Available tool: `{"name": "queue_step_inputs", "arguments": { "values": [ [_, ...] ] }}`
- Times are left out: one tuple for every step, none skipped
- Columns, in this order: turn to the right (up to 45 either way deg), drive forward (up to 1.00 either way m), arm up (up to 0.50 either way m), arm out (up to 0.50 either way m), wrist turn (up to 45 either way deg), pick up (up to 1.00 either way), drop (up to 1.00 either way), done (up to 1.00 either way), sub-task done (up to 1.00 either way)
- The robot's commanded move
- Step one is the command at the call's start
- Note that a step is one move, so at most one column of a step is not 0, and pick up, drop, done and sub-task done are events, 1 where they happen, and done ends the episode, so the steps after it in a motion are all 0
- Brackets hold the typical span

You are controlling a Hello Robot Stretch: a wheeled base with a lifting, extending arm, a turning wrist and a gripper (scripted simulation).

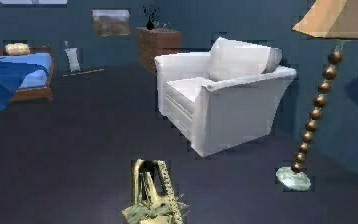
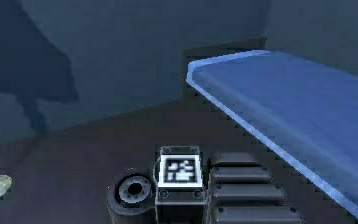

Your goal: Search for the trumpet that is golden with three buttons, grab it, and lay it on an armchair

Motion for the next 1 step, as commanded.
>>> {"name": "queue_step_inputs", "arguments": {
  "values": [
    [0.0,1.00,0.00,0.00,0.0,0.00,0.00,0.00,0.00]
  ]
}}
